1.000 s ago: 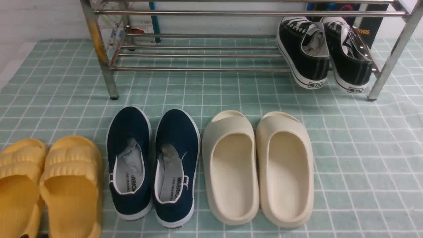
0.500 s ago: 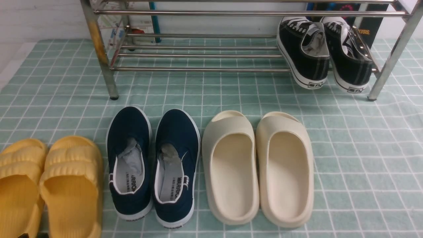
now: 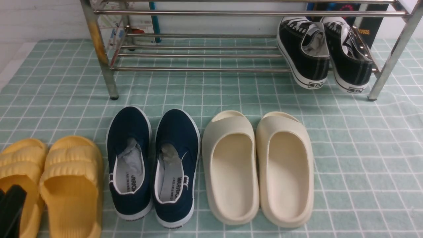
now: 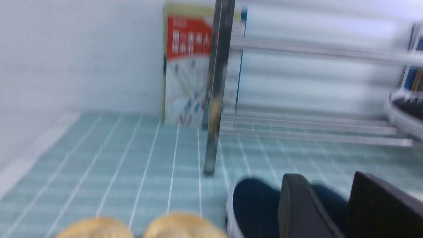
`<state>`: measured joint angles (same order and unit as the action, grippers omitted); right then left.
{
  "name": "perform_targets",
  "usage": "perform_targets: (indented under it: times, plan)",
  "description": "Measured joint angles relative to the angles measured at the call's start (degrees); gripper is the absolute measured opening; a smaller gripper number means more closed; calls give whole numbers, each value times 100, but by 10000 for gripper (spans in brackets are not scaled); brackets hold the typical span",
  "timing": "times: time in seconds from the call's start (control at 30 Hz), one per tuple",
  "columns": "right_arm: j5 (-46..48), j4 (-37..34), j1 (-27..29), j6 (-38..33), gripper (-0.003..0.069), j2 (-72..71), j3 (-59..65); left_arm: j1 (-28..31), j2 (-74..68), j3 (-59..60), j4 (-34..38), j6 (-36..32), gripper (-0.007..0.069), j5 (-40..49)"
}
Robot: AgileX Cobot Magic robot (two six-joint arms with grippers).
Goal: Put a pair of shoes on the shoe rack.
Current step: Use the left arm to grab the shoe closest to it
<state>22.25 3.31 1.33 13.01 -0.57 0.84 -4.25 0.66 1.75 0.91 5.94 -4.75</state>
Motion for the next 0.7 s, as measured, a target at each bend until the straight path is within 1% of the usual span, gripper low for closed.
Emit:
perform_targets:
  times: [0.03,0.1,0.13,0.27,0.3,0.33,0.43,0.5,0.57,0.6,0.7]
  plan:
    - [0,0,0,0,148,0,0,0,0,0,0,0,239,-44]
    - [0,0,0,0,149,0,0,0,0,0,0,6,239,-584]
    - [0,0,0,0,149,0,0,0,0,0,0,16,239,-622]
    - [0,0,0,0,149,0,0,0,0,0,14,562,239,-1714]
    - [0,0,0,0,149,0,0,0,0,0,14,562,239,-1781]
    - [0,0,0,0,151,0,0,0,0,0,18,994,239,-2362]
    - [0,0,0,0,157,0,0,0,0,-78,35,1778,238,-3212]
    - [0,0,0,0,160,0,0,0,0,-388,1,1987,227,-3121]
    - [0,0,0,0,163,0,0,0,0,-1034,-91,2043,182,-2558]
    - [0,0,0,0,163,0,0,0,0,-1102,-91,2050,169,-2401]
    - [0,0,0,0,166,0,0,0,-337,-2317,-217,1944,29,-710]
